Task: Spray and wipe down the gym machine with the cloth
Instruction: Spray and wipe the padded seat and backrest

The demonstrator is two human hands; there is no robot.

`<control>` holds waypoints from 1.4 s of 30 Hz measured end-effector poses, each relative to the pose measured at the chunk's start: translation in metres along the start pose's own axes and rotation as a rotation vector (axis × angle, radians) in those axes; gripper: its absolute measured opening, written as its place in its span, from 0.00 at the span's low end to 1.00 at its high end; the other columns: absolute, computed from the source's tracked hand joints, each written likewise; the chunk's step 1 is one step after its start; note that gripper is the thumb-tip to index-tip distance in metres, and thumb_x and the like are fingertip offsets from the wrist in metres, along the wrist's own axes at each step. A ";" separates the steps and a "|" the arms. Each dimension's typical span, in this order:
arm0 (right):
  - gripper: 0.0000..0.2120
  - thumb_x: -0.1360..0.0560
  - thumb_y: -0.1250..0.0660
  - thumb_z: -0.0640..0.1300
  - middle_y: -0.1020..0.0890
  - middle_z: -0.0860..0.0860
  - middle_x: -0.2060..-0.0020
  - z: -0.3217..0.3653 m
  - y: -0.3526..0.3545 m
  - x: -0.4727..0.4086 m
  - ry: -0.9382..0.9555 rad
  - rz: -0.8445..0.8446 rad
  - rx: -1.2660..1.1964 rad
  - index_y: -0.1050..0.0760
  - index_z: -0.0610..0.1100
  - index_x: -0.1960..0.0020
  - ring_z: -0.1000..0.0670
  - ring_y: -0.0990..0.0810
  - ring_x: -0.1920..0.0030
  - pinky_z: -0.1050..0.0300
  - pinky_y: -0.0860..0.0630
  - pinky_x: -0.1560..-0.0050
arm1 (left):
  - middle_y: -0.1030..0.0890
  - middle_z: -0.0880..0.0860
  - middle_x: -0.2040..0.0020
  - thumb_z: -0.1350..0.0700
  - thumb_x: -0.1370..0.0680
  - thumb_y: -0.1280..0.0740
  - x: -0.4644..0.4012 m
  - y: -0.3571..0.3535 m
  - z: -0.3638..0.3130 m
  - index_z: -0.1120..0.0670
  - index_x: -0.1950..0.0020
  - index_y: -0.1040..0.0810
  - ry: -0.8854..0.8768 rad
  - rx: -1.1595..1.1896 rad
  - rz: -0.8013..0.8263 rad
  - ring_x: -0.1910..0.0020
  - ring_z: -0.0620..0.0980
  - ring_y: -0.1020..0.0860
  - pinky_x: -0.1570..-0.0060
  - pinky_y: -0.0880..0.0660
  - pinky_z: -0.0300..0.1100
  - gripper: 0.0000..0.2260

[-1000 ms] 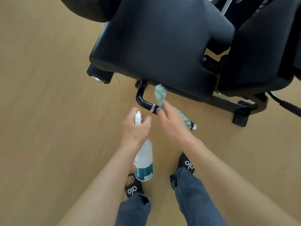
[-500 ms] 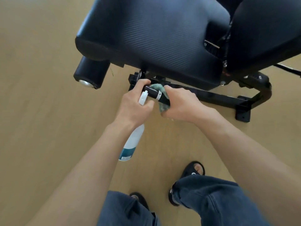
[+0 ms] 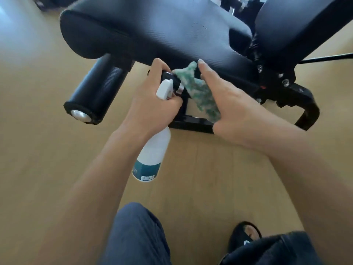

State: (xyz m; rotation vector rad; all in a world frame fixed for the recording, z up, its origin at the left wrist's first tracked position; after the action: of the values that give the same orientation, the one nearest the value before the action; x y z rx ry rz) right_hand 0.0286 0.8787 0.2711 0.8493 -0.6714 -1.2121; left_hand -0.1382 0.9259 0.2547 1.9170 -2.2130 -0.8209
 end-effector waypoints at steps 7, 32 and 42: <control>0.50 0.27 0.28 0.37 0.36 0.58 0.24 -0.024 0.018 -0.014 0.333 0.053 0.405 0.56 0.58 0.18 0.50 0.27 0.33 0.65 0.33 0.43 | 0.25 0.36 0.61 0.66 0.23 0.34 0.003 0.006 -0.010 0.57 0.41 0.30 0.037 -0.032 0.051 0.61 0.52 0.25 0.65 0.22 0.48 0.13; 0.11 0.29 0.28 0.41 0.21 0.50 0.64 0.014 -0.040 -0.057 0.138 -0.751 0.678 0.24 0.43 0.48 0.47 0.22 0.69 0.56 0.36 0.70 | 0.21 0.54 0.53 0.66 0.22 0.31 -0.011 0.017 0.009 0.52 0.38 0.31 -0.062 -0.143 0.200 0.58 0.56 0.20 0.64 0.21 0.50 0.17; 0.09 0.37 0.25 0.47 0.18 0.50 0.66 0.008 -0.002 -0.084 -0.070 0.197 -0.034 0.22 0.46 0.60 0.49 0.20 0.64 0.53 0.23 0.65 | 0.21 0.57 0.57 0.67 0.25 0.33 -0.006 0.013 0.004 0.52 0.44 0.31 -0.007 -0.121 0.141 0.60 0.58 0.21 0.67 0.24 0.50 0.15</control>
State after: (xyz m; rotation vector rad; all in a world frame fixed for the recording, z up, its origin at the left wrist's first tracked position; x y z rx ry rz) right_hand 0.0014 0.9589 0.2736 0.6978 -0.7715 -1.0760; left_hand -0.1506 0.9340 0.2588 1.6856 -2.2171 -0.9169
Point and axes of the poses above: each hand's wrist, its own x-axis away from the middle knuckle, its own y-axis out of the back of the hand, z = x × y, the point moved 4 cm from there along -x, towards the middle knuckle
